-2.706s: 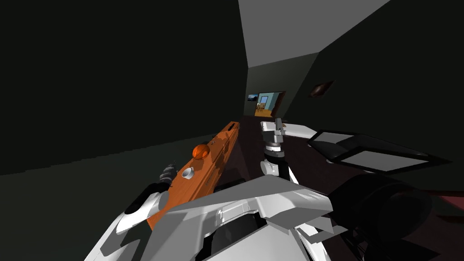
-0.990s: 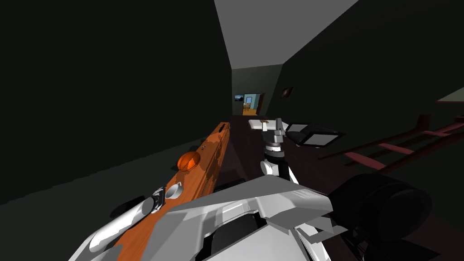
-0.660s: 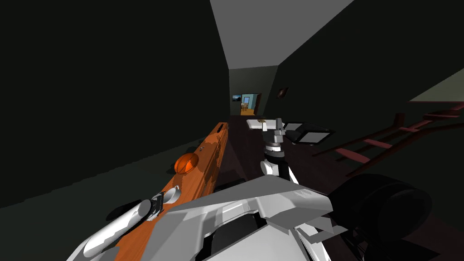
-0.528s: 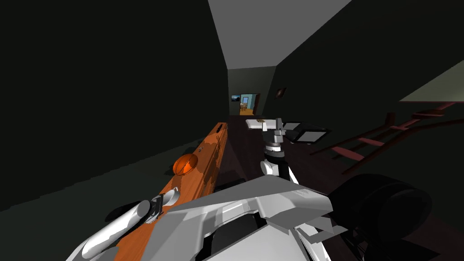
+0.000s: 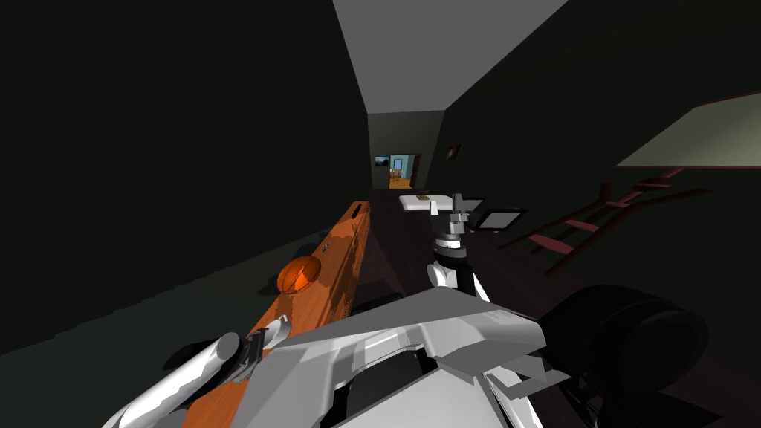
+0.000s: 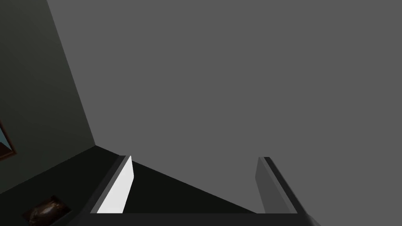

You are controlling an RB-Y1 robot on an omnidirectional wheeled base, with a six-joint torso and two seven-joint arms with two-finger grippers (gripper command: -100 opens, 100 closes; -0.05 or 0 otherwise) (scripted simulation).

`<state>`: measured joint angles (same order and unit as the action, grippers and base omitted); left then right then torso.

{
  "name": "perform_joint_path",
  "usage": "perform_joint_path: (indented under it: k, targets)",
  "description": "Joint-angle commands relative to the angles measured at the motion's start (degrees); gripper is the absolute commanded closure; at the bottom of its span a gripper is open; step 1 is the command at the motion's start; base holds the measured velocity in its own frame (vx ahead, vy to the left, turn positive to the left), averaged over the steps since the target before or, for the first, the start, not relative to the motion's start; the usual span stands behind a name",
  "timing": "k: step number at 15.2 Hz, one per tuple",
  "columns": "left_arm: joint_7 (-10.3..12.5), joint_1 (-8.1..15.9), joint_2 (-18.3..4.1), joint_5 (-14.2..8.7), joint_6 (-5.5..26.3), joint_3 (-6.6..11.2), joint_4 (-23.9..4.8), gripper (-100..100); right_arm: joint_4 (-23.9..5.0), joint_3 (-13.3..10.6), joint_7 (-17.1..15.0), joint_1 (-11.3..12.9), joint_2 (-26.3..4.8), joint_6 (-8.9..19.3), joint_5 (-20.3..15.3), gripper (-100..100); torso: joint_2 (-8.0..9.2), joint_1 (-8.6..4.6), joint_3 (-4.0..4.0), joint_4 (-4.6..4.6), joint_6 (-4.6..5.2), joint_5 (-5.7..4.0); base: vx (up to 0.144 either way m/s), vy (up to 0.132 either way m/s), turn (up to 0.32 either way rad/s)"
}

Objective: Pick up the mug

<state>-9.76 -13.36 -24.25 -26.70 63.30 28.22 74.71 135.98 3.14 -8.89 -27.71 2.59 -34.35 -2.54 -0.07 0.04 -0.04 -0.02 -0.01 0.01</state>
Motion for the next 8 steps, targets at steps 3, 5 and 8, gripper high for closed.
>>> perform_joint_path:
  k: [3, 5, 8]
  targets:
    - [-0.76, 1.18, -0.70, -1.25, 4.31, 1.41, -3.44, -100, 0.00, 0.00, 0.00, 0.00, 0.00, 0.00, 0.00, 0, -0.02, 0.03, -0.01, 0.00, 0.01, 0.00, 0.011, 0.023, -0.142]
    - [-0.94, 1.43, -0.86, -1.58, 5.50, 1.81, -4.22, -100, 0.00, 0.00, 0.00, 0.00, 0.00, 0.00, 0.00, 0, -0.01, 0.04, -0.01, 0.00, 0.00, 0.01, 0.006, 0.025, -0.073]
    - [-1.29, 1.97, -1.21, -2.24, 7.91, 2.64, -5.78, -100, 0.00, 0.00, 0.00, 0.00, 0.00, 0.00, 0.00, 0, -0.03, 0.06, -0.01, 0.00, 0.01, 0.01, 0.014, 0.030, -0.106]
